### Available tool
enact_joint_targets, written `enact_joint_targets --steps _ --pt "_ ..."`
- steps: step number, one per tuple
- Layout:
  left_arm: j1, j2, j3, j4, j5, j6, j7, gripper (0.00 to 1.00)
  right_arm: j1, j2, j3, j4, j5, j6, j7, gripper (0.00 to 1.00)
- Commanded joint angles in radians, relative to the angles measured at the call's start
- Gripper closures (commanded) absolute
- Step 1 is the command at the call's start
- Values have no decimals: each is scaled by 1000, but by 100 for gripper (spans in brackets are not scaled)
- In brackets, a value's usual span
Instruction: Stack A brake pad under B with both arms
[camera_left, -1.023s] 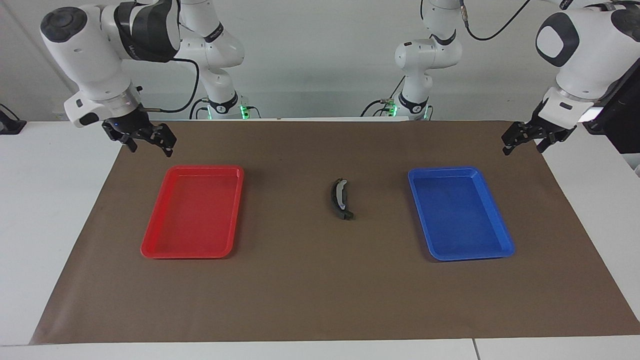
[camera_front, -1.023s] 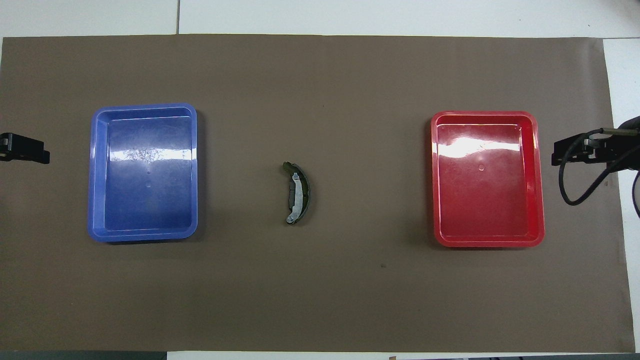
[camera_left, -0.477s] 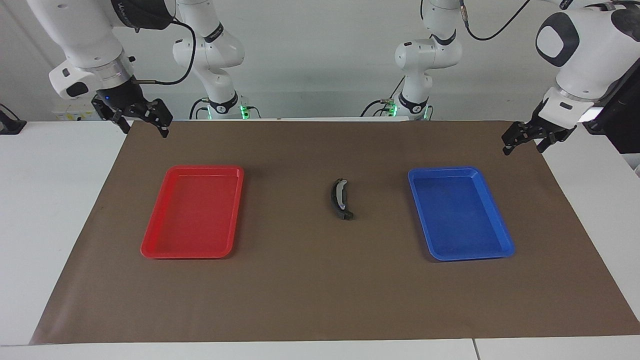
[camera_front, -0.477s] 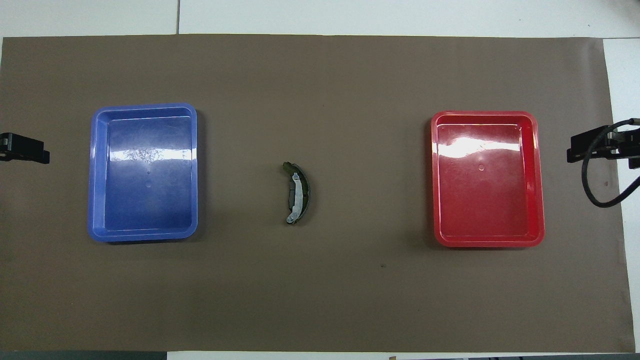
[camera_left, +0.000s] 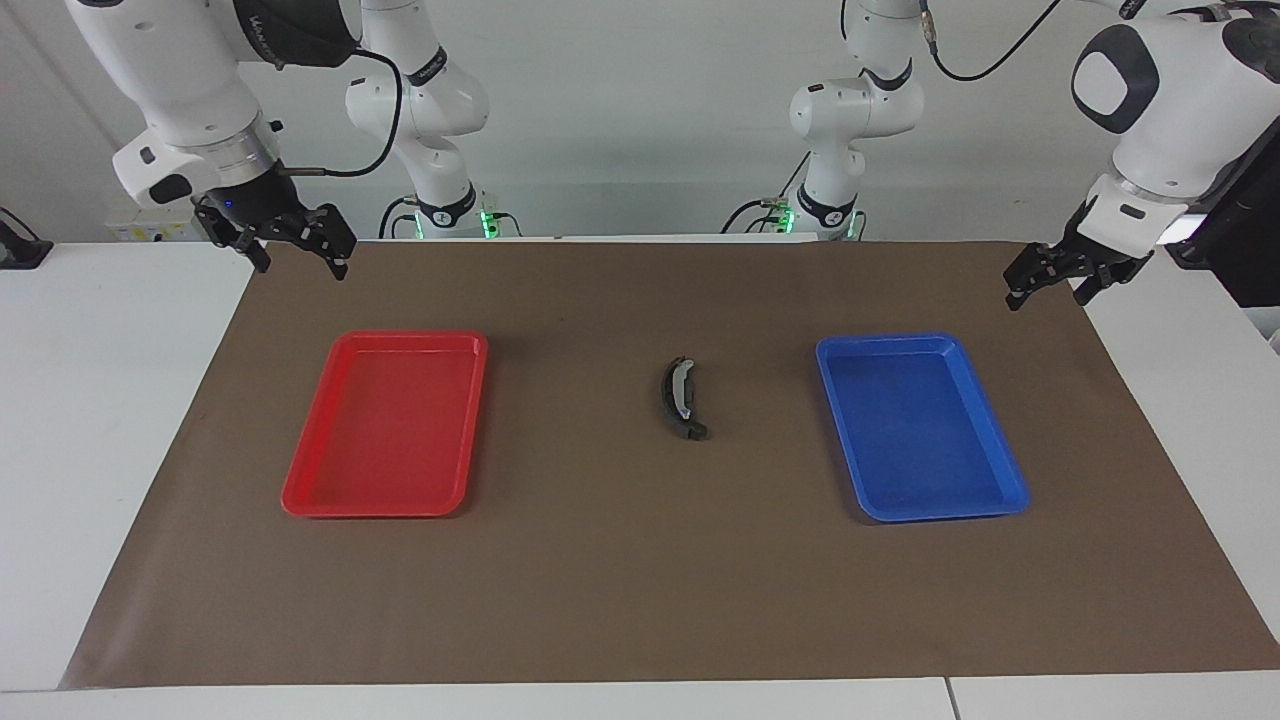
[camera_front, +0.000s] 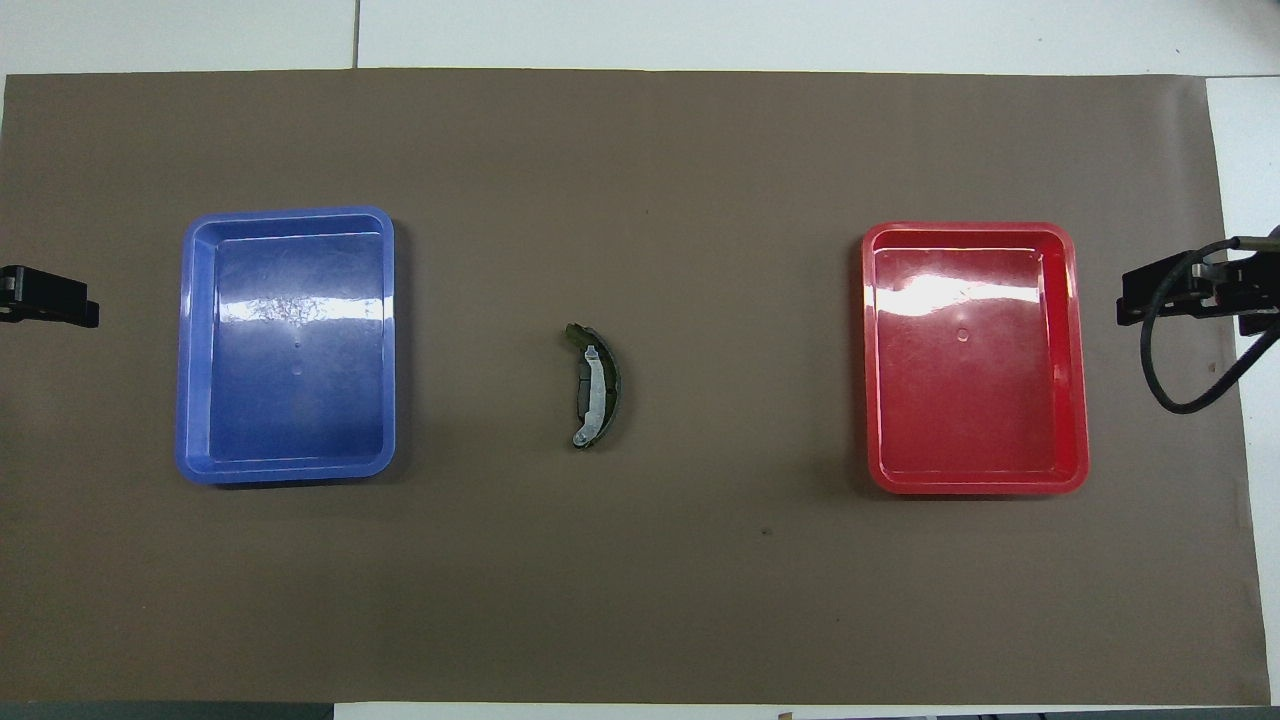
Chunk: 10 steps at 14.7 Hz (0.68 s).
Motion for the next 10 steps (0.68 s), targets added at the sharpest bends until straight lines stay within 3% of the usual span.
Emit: enact_joint_targets --steps 1,6,10 --pt "5 -14 -1 -3 -2 -6 -10 1 -23 4 19 14 -1 -18 9 0" --pt "5 -14 -1 -3 -2 -7 -10 1 -20 4 24 20 -14 -10 6 0" --pt "5 -14 -1 -3 -2 -6 -10 1 -20 18 36 78 1 -78 3 0"
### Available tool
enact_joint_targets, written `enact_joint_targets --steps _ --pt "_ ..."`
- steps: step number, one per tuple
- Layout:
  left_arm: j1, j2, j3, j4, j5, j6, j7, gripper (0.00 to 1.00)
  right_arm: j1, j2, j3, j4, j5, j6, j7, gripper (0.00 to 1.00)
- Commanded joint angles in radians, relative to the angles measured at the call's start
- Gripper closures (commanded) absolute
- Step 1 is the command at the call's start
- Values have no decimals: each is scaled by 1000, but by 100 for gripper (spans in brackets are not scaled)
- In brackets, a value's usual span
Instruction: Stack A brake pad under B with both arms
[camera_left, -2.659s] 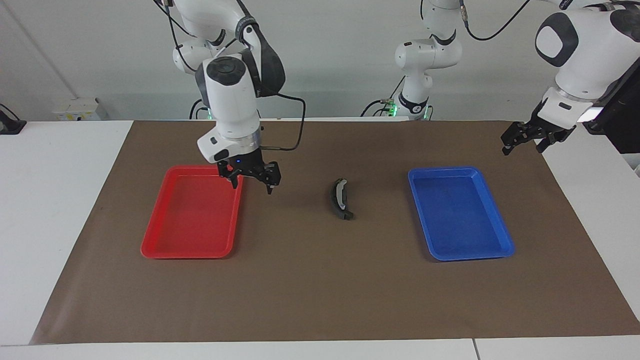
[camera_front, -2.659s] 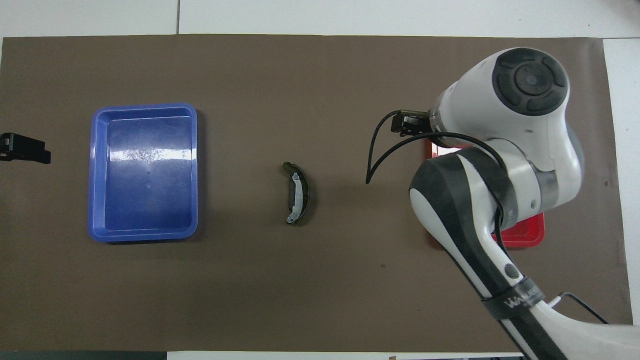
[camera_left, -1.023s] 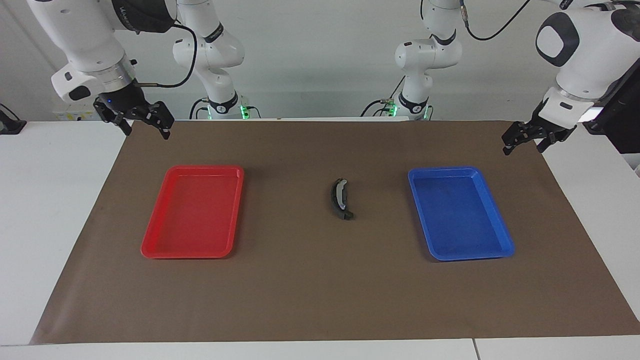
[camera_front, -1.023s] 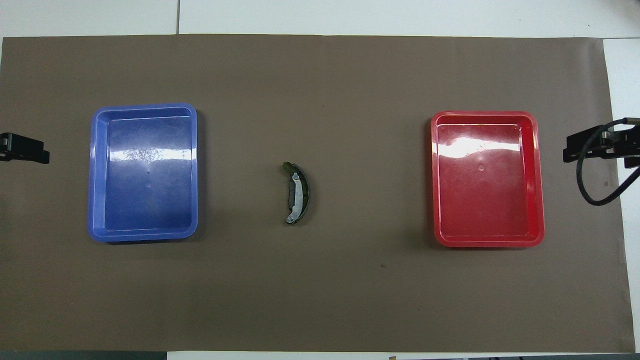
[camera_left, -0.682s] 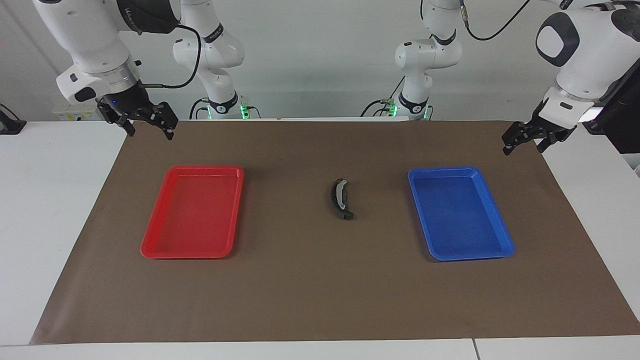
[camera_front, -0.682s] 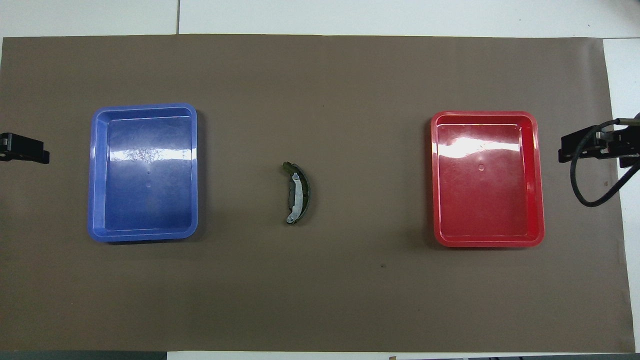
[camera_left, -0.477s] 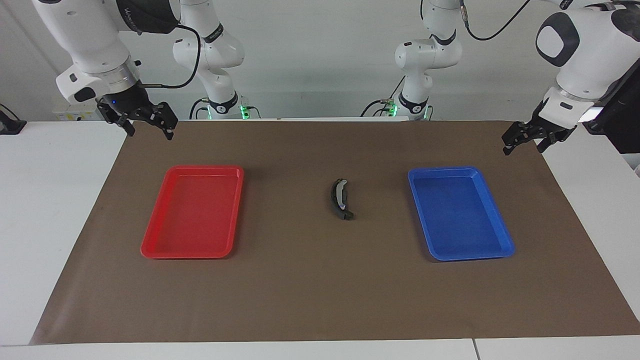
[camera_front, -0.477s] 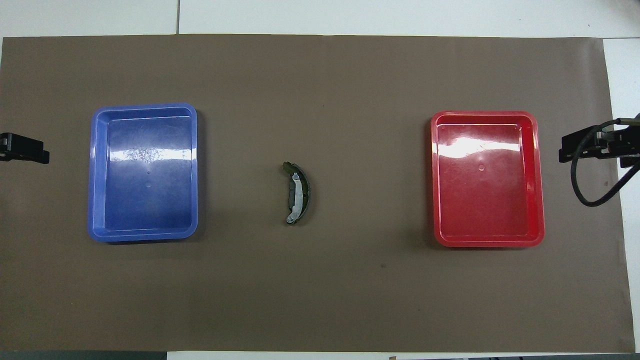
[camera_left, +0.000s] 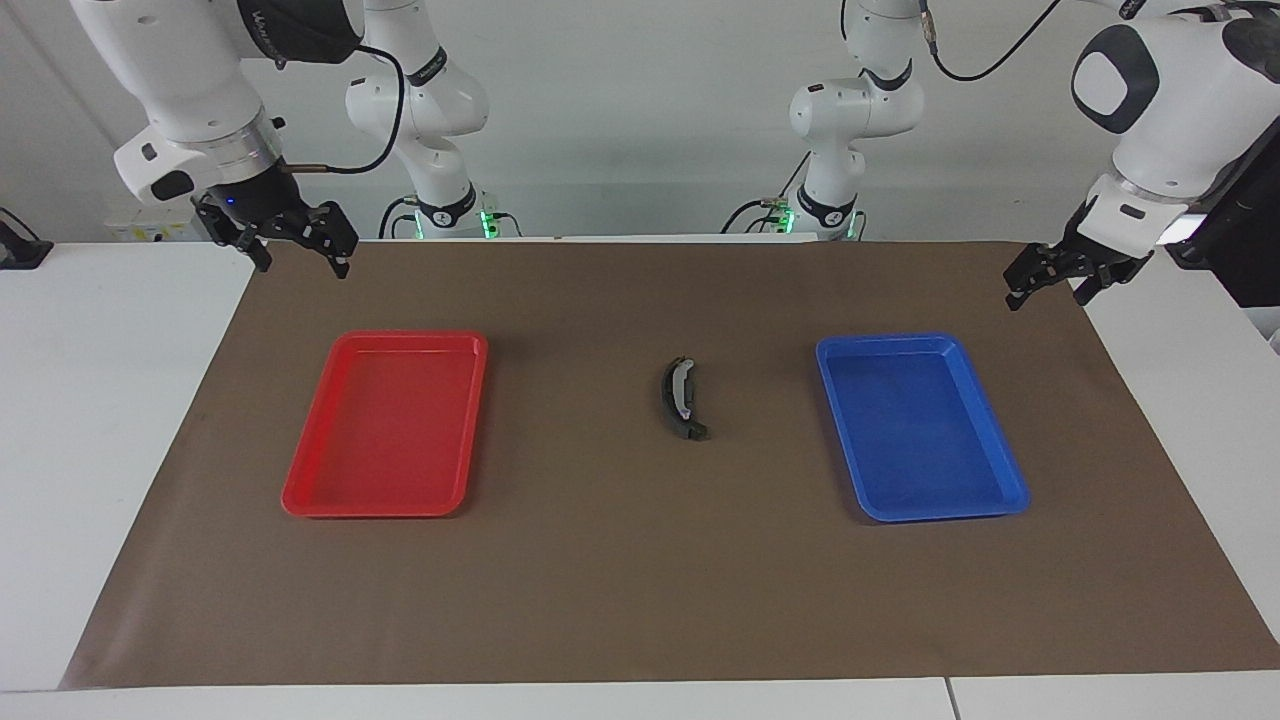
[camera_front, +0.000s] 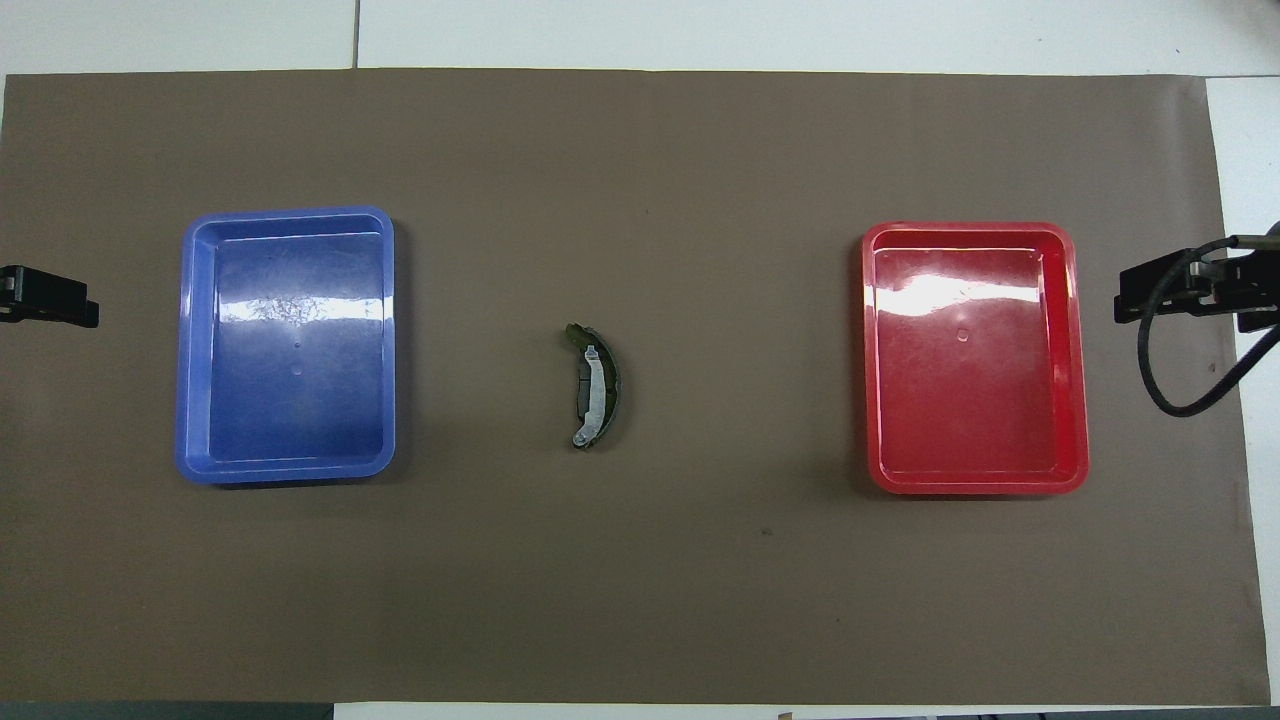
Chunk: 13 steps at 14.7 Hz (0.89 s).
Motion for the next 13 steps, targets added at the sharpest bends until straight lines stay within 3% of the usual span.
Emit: enact_joint_targets --steps 1,13 --pt "5 -14 -2 -3 -2 -6 -10 1 -20 17 19 51 2 -58 3 0" --pt "5 -14 -1 -3 -2 -7 -10 1 -18 0 17 26 9 -51 -20 0"
